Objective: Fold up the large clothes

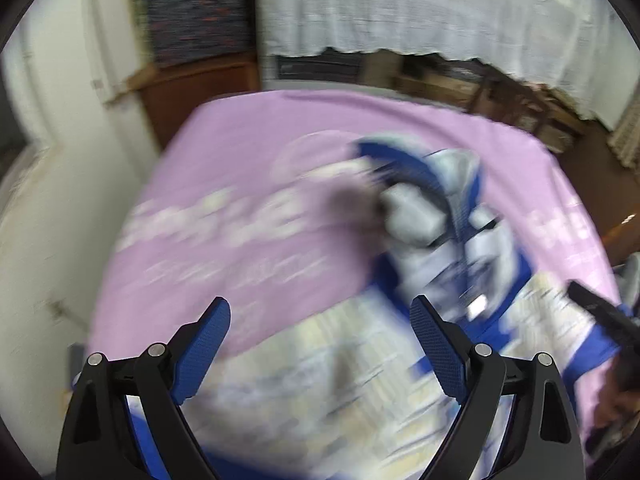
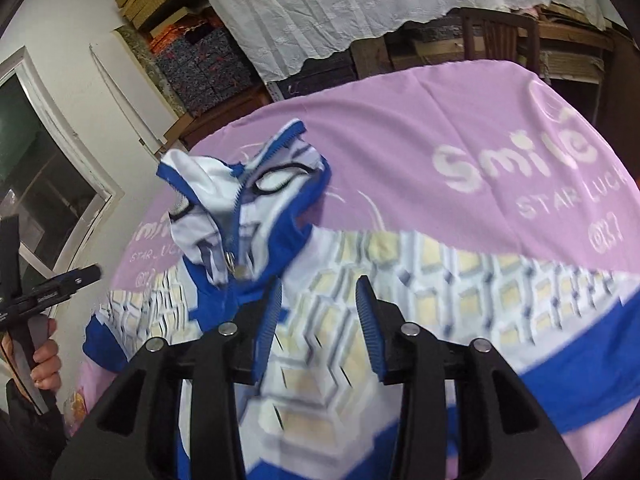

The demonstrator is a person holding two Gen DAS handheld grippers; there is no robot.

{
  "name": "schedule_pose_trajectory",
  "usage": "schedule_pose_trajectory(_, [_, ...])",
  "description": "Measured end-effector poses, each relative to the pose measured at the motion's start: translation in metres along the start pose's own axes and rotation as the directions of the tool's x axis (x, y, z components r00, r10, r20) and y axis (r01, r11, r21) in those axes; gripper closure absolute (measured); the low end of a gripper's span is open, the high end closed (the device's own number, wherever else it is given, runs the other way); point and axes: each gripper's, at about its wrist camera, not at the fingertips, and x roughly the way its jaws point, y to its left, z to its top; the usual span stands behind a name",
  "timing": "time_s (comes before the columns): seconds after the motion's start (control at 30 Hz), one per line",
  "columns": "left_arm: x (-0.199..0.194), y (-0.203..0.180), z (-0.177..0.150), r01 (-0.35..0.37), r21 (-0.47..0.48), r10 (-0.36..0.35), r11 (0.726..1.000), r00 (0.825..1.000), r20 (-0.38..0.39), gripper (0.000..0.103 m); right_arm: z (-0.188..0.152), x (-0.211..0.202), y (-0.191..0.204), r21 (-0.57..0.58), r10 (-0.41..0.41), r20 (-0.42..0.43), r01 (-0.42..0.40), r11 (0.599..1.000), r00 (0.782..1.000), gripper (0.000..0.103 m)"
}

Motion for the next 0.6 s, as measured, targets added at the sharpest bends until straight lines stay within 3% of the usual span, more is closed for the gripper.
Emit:
schedule_pose_trajectory(0.03, [0.008, -0.010, 0.012, 0.025, 0.007, -0.025, 1.000, 1.000, 0.002, 0.011, 0.014, 0.011, 0.002, 0.003, 0.007, 0.000, -0.007, 1.000, 1.000, 0.064])
schedule_pose_trajectory(0.13, [0.043, -0.033, 0.041, 0.053, 0.015, -0.053, 0.999, 0.999, 0.000, 0.003, 0.047, 0.036, 0.000, 0.024, 0.013, 0.020, -0.014, 1.000, 1.000, 0.045])
schedule_pose_trajectory(0.23, [0.087, -0.034, 0.060, 0.020, -0.013, -0.021, 1.000, 0.998, -0.052, 0.004, 0.081, 0.074, -0.003, 0.039, 0.013, 0.011, -0.014, 0.999, 1.000, 0.043])
schedule_pose_trajectory(0.33, [0.124, -0.023, 0.070, 0.057, -0.077, -0.065, 0.995, 0.992, -0.105, 0.008, 0.107, 0.125, -0.007, 0.097, 0.048, -0.047, -0.043, 0.994, 0.998, 0.037])
schedule_pose_trajectory(0.37, [0.134, -0.021, 0.072, 0.081, -0.085, -0.090, 0.993, 0.989, -0.119, 0.024, 0.110, 0.139, -0.007, 0.115, 0.059, -0.065, -0.052, 0.992, 0.996, 0.037])
schedule_pose_trajectory(0.4, [0.140, -0.019, 0.072, 0.088, -0.077, -0.098, 0.993, 0.986, -0.134, 0.060, 0.114, 0.153, -0.008, 0.135, 0.077, -0.081, -0.065, 0.989, 0.994, 0.037])
schedule_pose_trajectory(0.43, [0.147, -0.019, 0.072, 0.100, -0.066, -0.109, 0.993, 0.982, -0.152, 0.080, 0.115, 0.162, -0.008, 0.141, 0.090, -0.094, -0.076, 0.987, 0.992, 0.039])
schedule_pose_trajectory(0.47, [0.151, -0.020, 0.074, 0.109, -0.061, -0.117, 0.992, 0.979, -0.165, 0.095, 0.117, 0.174, -0.005, 0.129, 0.104, -0.114, -0.089, 0.988, 0.988, 0.067])
schedule_pose_trajectory(0.5, [0.149, -0.018, 0.077, 0.109, -0.062, -0.117, 0.992, 0.983, -0.143, 0.095, 0.121, 0.177, 0.000, 0.086, 0.103, -0.107, -0.094, 0.992, 0.989, 0.090])
schedule_pose_trajectory(0.53, [0.143, -0.018, 0.081, 0.109, -0.050, -0.113, 0.993, 0.989, -0.090, 0.095, 0.123, 0.174, 0.004, 0.060, 0.104, -0.083, -0.100, 0.993, 0.991, 0.096])
schedule_pose_trajectory(0.6, [0.119, -0.025, 0.087, 0.082, 0.009, -0.083, 0.997, 0.994, 0.075, 0.095, 0.129, 0.144, 0.018, -0.033, 0.140, 0.081, -0.138, 0.990, 0.987, 0.097])
